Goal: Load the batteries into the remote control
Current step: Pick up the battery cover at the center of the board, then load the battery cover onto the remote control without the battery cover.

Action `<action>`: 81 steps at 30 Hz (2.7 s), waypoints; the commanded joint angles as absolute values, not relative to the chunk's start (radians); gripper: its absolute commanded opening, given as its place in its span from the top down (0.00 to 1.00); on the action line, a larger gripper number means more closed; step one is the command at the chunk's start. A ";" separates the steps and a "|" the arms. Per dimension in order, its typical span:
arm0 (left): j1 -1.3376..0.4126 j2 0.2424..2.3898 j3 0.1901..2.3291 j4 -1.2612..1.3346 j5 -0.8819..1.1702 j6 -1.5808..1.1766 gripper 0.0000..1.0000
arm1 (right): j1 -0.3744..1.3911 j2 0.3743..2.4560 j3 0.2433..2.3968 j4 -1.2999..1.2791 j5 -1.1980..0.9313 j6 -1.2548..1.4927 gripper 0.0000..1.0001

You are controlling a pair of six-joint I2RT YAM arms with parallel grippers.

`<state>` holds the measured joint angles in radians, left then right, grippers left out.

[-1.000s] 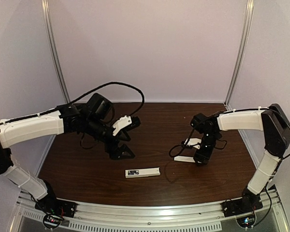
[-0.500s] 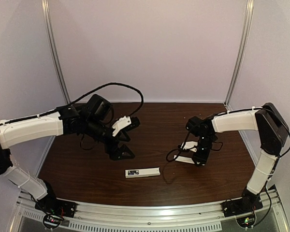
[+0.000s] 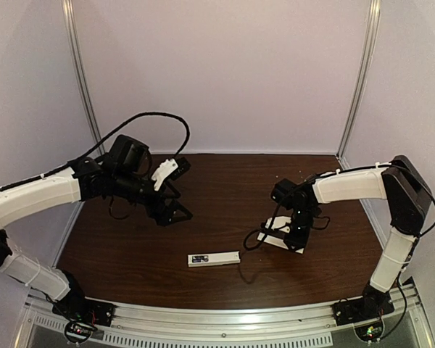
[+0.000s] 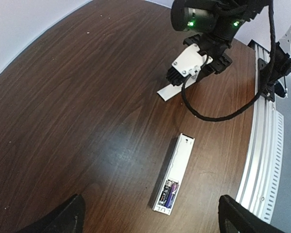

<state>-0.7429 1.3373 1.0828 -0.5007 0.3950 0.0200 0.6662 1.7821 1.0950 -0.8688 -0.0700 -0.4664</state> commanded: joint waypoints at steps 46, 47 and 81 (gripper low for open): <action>-0.561 1.142 0.614 -0.099 0.270 -0.566 0.02 | 1.115 2.153 1.736 -1.016 -0.081 -0.664 0.79; -0.561 1.142 0.614 -0.100 0.270 -0.566 0.02 | 1.114 2.158 1.739 -1.018 -0.082 -0.664 0.79; -0.561 1.135 0.589 -0.064 0.285 -0.557 0.03 | 1.116 2.191 1.756 -1.006 -0.044 -0.596 0.54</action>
<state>-0.5682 1.1343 0.5945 -0.1165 0.2810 -0.5598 1.1099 2.1693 1.7329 -1.0096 -0.0689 -0.6132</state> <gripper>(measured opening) 0.974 0.450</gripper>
